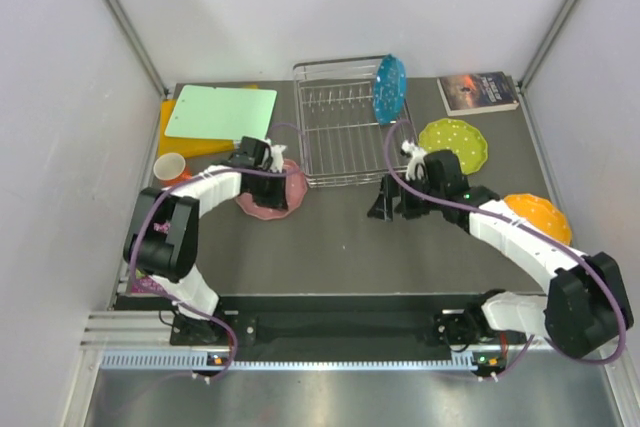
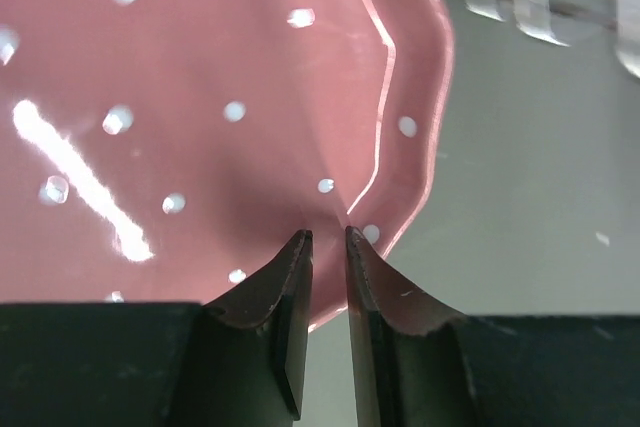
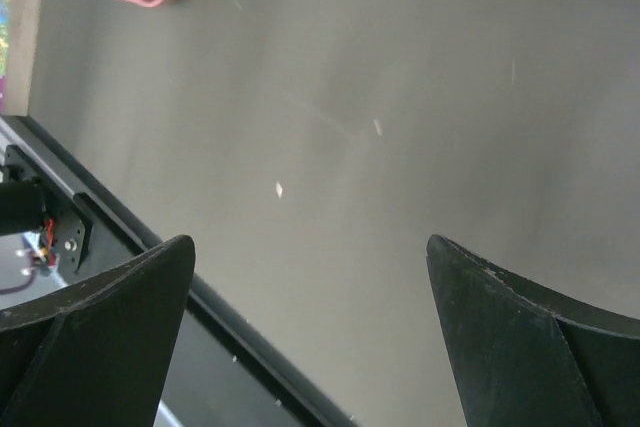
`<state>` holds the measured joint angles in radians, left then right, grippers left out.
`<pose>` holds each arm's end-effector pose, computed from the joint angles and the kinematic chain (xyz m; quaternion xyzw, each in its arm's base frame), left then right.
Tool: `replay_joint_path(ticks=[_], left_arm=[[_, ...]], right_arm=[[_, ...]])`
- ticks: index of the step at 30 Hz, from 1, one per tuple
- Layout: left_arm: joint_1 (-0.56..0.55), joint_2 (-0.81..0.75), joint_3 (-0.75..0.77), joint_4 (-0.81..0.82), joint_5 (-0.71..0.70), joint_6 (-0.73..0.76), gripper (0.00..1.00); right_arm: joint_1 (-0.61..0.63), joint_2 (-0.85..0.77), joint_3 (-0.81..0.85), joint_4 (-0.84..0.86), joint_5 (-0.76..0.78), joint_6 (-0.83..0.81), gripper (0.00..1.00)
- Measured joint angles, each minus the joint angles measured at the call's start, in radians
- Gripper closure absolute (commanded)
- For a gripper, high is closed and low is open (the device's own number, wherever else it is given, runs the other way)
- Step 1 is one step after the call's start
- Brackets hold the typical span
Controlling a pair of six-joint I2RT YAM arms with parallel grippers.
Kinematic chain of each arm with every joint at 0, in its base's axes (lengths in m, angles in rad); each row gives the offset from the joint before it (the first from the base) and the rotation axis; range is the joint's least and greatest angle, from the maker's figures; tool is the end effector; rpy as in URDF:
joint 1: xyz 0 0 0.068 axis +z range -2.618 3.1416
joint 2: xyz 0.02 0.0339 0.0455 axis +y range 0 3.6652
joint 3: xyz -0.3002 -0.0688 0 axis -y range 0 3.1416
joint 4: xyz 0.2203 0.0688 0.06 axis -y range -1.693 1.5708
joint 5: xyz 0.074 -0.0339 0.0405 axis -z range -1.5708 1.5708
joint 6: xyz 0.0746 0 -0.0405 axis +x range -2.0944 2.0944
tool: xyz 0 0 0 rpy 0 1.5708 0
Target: Load the plates into the dish rack
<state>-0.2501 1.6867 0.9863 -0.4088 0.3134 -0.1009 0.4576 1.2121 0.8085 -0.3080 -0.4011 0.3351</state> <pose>0.3105 -0.1031 0.1858 0.1073 0.9562 -0.1890 0.1960 0.2104 0.1361 0.2701 -0.1374 0.8842 0.3246 0.3066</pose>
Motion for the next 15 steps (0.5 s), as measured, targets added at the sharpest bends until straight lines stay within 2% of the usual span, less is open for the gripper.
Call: replay_joint_path(ticks=[5,8,12,15], left_arm=[[-0.158,-0.024,-0.05,0.02,0.075,-0.057,0.7],[-0.242,-0.099,-0.153,0.05,0.12,-0.117,0.7],[-0.295,-0.174,-0.267,0.085,0.196,-0.211,0.7],[-0.354,-0.157,-0.264,0.099,0.214,-0.258,0.71]], right_arm=[[-0.04,0.0,-0.161,0.046,-0.031,0.121,0.0],[-0.064,0.001,-0.195,0.065,-0.062,0.166,0.0],[-0.093,0.002,-0.217,0.121,-0.103,0.217,0.0],[-0.101,0.002,-0.248,0.187,-0.126,0.263,0.0]])
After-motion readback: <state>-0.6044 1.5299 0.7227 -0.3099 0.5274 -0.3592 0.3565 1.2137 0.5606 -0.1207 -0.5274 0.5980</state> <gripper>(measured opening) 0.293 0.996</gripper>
